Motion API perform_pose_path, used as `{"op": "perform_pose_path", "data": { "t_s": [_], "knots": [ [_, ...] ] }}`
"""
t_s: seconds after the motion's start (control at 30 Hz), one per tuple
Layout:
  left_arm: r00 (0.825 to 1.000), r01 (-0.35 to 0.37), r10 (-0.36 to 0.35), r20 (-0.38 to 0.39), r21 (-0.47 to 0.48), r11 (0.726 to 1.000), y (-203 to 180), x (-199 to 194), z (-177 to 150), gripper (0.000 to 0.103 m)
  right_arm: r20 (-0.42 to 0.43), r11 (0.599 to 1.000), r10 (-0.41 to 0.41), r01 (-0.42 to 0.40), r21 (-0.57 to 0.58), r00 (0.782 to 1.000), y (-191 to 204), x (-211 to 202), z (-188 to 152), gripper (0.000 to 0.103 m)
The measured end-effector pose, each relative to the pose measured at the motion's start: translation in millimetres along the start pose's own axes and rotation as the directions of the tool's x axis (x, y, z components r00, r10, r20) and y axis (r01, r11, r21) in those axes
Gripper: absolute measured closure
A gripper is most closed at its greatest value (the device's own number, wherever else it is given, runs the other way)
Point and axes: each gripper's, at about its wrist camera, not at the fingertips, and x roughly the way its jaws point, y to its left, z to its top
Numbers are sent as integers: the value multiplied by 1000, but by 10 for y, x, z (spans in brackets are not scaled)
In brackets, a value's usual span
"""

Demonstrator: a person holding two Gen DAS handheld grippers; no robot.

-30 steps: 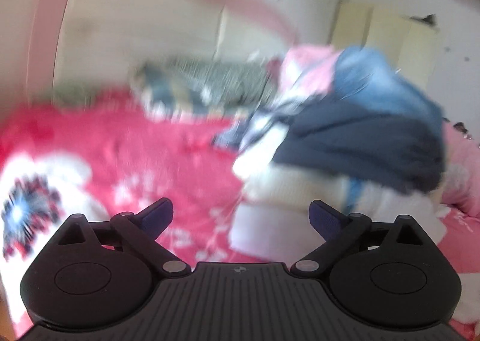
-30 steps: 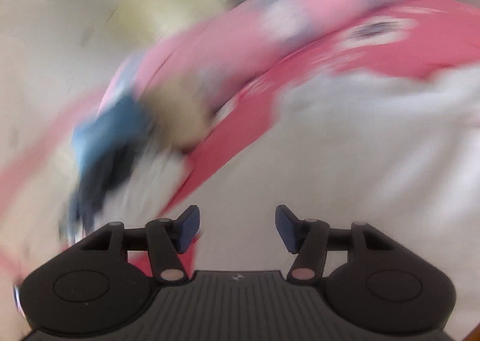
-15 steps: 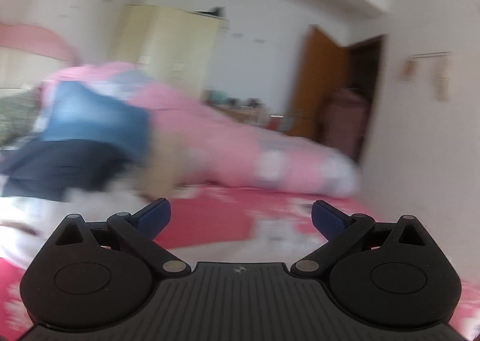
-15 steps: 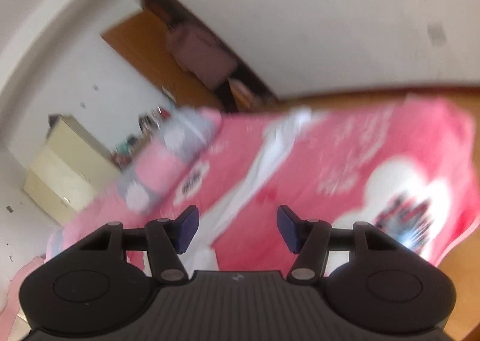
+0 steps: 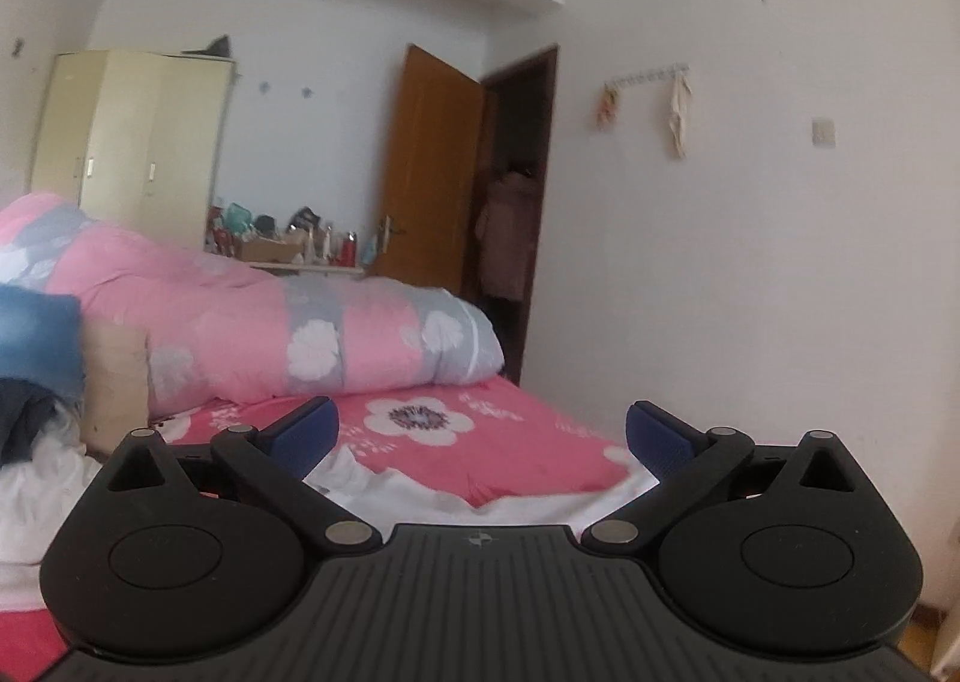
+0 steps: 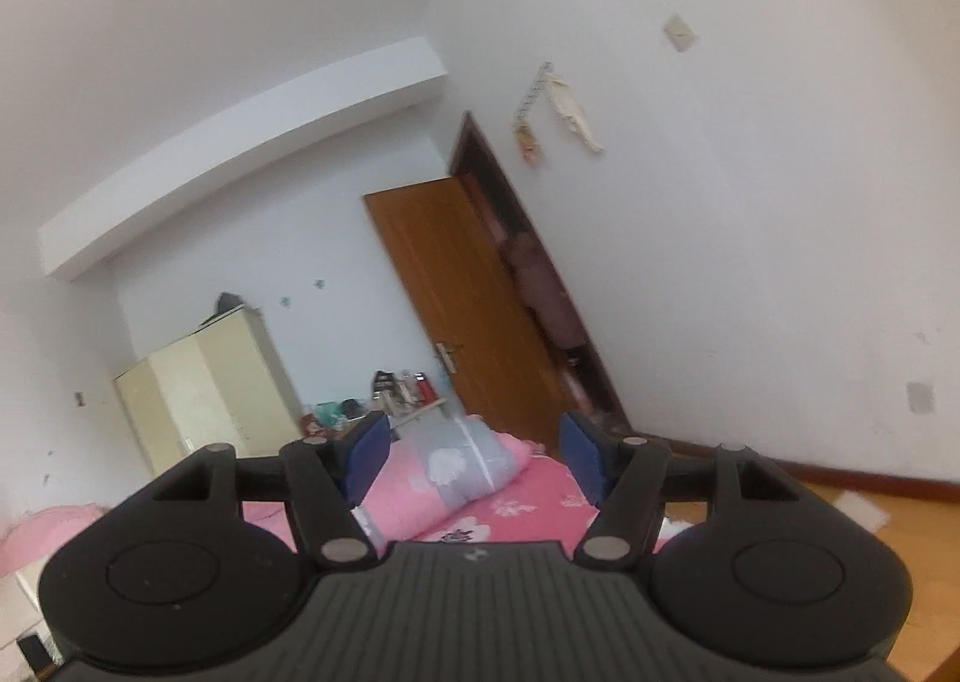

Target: Fold clothes

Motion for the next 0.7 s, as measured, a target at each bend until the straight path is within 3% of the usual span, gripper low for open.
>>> {"op": "perform_pose_path", "data": {
  "t_s": [0.13, 0.2, 0.3, 0.43, 0.57, 0.7],
  "knots": [
    [997, -26, 30, -70, 57, 998, -190, 267, 26, 0, -65, 998, 45, -47, -32, 997, -113, 406, -161, 37],
    [993, -3, 11, -116, 70, 998, -235, 480, -38, 0, -118, 998, 50, -55, -40, 992, -198, 752, -316, 37],
    [986, 11, 8, -167, 115, 993, -346, 794, -241, 0, -195, 998, 15, -26, -55, 981, -352, 1373, -615, 37],
    [963, 77, -32, -268, 162, 984, -433, 1460, -625, 0, -275, 993, -63, 34, -109, 960, -590, 2357, -1116, 37],
    [919, 165, -92, -383, 162, 973, -412, 2310, -1078, 0, -395, 973, -172, 91, -214, 902, -821, 3451, -1757, 35],
    [836, 254, -144, -529, 141, 957, -458, 2870, -1565, 2, -444, 919, -326, 170, -356, 835, -1101, 4406, -2374, 35]
  ]
}}
